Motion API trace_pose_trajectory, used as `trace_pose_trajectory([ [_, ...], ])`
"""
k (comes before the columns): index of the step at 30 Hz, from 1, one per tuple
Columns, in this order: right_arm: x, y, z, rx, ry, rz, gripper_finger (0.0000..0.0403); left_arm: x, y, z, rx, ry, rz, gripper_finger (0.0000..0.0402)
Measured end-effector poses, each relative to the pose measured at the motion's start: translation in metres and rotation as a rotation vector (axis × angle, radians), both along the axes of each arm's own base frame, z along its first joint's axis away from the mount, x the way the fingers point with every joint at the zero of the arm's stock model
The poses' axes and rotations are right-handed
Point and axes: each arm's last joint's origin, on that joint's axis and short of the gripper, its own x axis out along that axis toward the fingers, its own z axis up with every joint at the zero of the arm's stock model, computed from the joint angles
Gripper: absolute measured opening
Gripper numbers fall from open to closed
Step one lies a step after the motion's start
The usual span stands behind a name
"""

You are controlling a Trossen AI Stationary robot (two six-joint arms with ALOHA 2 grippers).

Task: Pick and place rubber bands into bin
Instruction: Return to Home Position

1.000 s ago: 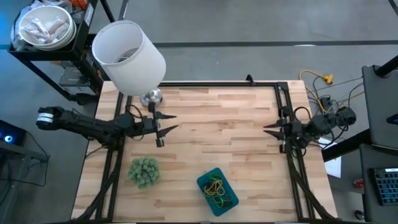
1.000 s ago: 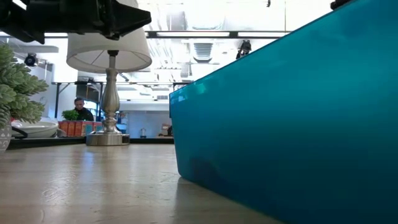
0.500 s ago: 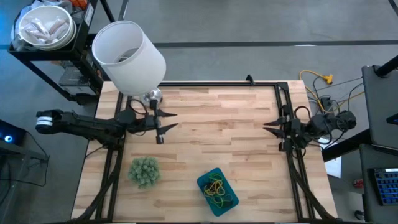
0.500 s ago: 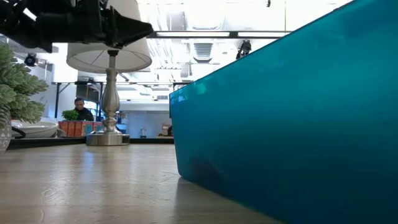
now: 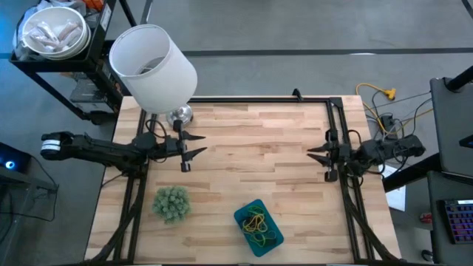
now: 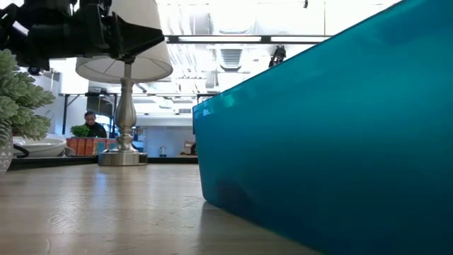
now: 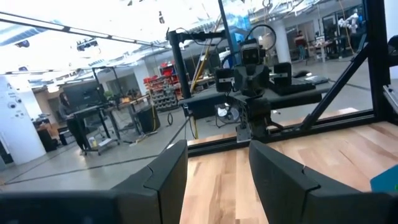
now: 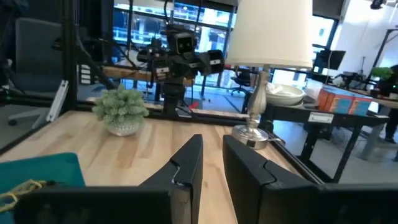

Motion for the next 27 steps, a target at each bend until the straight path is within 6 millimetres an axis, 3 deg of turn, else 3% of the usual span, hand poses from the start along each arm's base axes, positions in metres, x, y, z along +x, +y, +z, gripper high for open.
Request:
trace_pose_trajectory([
  [10,0.01,-0.009,-0.023,-0.025,-0.026,-0.122,0.0057,0.0,0.001,0.0,0.001,0.001,0.007,0.0157],
  [16,0.012,-0.018,-0.026,-0.016,-0.017,-0.059,0.0057,0.0,0.001,-0.001,0.007,0.003,0.01,0.0157],
  [22,0.015,-0.026,-0.046,-0.01,0.052,-0.099,0.0057,-0.001,0.002,-0.004,0.02,0.016,0.018,0.0157],
  [27,0.014,-0.027,-0.045,-0.039,0.038,-0.115,0.0057,-0.009,0.001,-0.011,0.021,0.006,0.02,0.0157],
])
